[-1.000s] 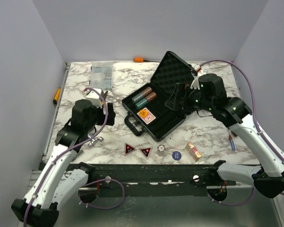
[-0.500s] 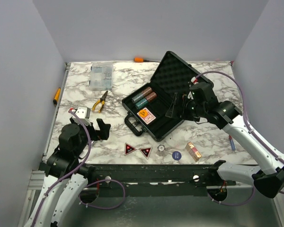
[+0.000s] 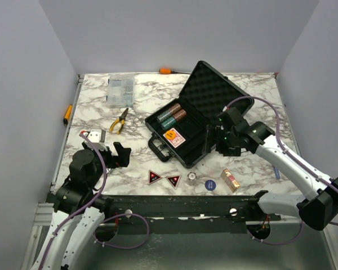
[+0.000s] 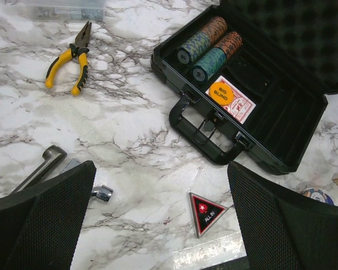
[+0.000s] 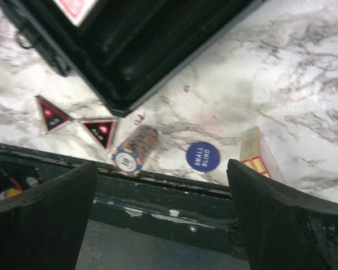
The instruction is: Pack up texas hold em set
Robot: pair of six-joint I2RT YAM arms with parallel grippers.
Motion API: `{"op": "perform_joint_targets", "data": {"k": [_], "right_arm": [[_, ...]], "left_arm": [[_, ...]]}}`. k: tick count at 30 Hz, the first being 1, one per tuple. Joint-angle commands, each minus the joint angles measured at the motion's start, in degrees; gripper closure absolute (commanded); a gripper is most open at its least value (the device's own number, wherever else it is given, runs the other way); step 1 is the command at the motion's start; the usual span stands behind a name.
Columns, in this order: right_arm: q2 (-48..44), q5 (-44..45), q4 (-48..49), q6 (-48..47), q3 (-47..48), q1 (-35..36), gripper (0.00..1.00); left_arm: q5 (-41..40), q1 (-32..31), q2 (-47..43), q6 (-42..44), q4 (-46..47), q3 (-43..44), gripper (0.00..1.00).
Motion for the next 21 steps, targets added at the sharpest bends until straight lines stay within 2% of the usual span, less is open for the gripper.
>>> {"op": "perform_joint_targets", "data": {"k": [1, 16, 21], "right_arm": [[1.57, 4.67, -5.40, 1.91, -3.69, 0.29, 0.00], [2.83, 6.83, -6.43, 3.64, -9.91, 0.31, 0.00], [2.81, 6.80, -5.65, 3.62, -12.56, 0.29, 0.03]], "left_arm": [[-1.50, 0.21, -1.16, -0.80, 0.67, -0.63, 0.02], [0.71, 0.30, 2.40, -0.51, 0.59, 0.06, 0.01], [0.48, 0.30, 1.60, -0.91, 0.40, -0.11, 0.02]]}}
